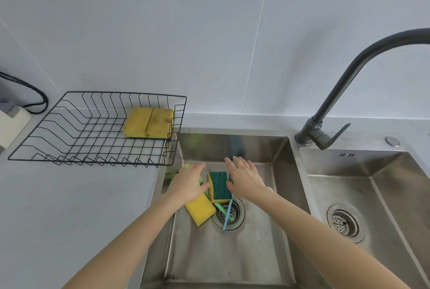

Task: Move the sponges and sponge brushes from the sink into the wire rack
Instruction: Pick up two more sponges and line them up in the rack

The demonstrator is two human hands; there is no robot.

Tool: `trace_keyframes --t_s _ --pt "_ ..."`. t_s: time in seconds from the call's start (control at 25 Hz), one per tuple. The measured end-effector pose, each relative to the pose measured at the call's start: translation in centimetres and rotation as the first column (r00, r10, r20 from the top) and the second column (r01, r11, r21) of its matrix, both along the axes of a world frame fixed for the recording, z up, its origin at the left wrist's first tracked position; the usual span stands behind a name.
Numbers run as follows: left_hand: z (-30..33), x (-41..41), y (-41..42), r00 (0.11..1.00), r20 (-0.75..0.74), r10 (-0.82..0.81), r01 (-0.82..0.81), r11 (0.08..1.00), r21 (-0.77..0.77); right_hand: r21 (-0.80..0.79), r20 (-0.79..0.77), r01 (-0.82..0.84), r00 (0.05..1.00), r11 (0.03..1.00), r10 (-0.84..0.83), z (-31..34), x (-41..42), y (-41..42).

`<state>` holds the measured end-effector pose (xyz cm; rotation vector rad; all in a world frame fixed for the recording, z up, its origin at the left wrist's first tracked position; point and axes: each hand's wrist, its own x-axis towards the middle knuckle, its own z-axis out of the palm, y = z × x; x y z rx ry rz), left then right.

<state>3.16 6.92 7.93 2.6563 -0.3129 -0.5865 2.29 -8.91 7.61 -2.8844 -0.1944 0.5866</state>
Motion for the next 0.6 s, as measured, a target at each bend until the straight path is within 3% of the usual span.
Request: trace_keyframes --t_s 0.24,0.6 --pt "-4.9 -0.4 -0.2 0.987 -0.158 0.023 -0.013 0.998 0.064 0.035 -0.136 0.035 0.99 0.999 -0.029 -4.5 -0.1 0.0" --pt "-10.6 0.3 0.1 0.965 -0.253 0.067 -0.03 0.989 0.148 0.099 -0.298 0.145 0.948 0.985 -0.109 -10.2 1.7 1.6"
